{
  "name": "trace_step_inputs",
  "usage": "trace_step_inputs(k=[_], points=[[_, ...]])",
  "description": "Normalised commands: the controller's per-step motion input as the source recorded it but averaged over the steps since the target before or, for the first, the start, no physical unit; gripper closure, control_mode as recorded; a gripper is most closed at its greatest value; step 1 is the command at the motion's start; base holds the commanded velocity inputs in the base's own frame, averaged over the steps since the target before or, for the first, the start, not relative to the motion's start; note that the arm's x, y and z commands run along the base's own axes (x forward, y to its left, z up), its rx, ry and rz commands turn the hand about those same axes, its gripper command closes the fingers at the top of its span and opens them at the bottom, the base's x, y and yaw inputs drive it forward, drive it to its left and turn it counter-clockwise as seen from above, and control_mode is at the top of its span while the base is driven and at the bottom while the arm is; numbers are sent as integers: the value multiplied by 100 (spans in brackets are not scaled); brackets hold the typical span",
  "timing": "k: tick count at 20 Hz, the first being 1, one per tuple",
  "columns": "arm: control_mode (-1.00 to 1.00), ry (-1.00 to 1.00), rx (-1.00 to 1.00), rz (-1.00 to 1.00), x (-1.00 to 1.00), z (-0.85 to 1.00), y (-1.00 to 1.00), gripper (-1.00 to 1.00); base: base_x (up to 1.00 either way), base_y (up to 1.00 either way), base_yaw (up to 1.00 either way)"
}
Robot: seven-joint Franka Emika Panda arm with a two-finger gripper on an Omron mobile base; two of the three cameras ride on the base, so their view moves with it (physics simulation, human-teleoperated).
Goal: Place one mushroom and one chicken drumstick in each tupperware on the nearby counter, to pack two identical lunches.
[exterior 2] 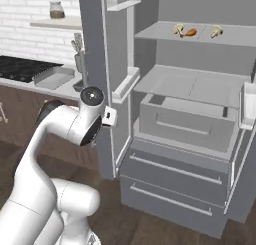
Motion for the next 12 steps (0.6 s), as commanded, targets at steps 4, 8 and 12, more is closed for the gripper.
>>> trace_step_inputs(k=[4, 8, 12], points=[[100, 0, 0, 0, 0, 0, 0, 100, 68, 100, 39], [100, 0, 0, 0, 0, 0, 0, 100, 75, 100, 38], [100, 0, 0, 0, 0, 0, 0, 100, 91, 100, 32]])
